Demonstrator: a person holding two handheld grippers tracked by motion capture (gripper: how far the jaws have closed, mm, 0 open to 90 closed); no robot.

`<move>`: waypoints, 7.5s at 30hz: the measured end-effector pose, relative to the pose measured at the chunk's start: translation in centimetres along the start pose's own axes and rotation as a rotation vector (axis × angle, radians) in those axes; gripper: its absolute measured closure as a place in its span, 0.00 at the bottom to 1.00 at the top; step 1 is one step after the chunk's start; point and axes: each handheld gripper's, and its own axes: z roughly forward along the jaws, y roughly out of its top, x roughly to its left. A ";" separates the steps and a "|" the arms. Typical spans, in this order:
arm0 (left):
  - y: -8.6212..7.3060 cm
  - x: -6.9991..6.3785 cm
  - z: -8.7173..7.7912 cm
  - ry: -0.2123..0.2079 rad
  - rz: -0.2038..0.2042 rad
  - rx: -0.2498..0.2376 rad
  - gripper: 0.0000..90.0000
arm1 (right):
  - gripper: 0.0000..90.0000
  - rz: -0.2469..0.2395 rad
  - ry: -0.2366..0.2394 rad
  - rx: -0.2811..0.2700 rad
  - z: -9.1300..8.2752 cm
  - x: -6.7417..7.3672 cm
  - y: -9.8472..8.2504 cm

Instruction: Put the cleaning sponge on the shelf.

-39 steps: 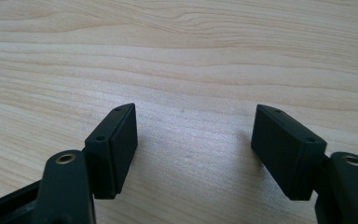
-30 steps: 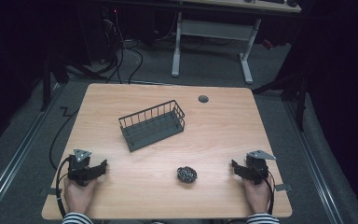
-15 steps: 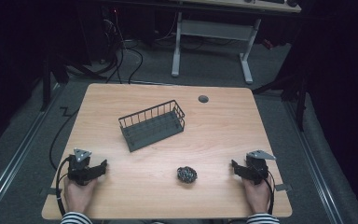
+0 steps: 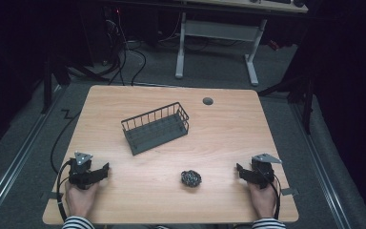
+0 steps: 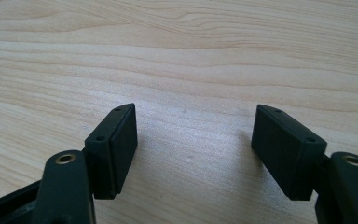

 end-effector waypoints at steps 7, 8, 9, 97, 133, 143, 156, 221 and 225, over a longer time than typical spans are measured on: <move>0.5 -0.1 -0.5 -0.027 0.000 0.002 0.25 | 0.35 0.000 0.001 -0.002 0.0 0.0 0.0; 0.8 -0.2 -0.6 -0.042 -0.006 -0.004 0.25 | 0.35 0.000 0.001 -0.002 0.0 0.0 0.0; 0.9 -0.3 -0.7 -0.048 -0.007 -0.007 0.25 | 0.35 0.000 0.000 0.000 0.0 0.0 0.0; 12.9 -6.6 3.0 -0.172 0.102 0.056 0.51 | 0.34 -0.007 0.006 0.000 0.0 0.0 0.0; 9.9 -8.4 0.1 -0.265 0.123 0.063 0.54 | 0.34 -0.005 0.005 0.000 0.0 0.0 0.0; 8.8 -9.3 -0.9 -0.302 0.131 0.076 0.54 | 0.34 -0.005 0.006 0.000 0.0 0.0 0.0; 8.4 -9.6 -1.3 -0.319 0.131 0.076 0.51 | 0.34 -0.005 0.006 0.001 0.0 0.0 0.0; 0.3 -0.9 -0.9 -0.053 -0.023 -0.036 0.28 | 0.35 0.004 0.005 0.000 0.0 0.0 0.0; 0.1 -0.9 -0.4 -0.031 -0.003 -0.027 0.28 | 0.35 -0.001 0.007 -0.002 0.1 0.0 0.0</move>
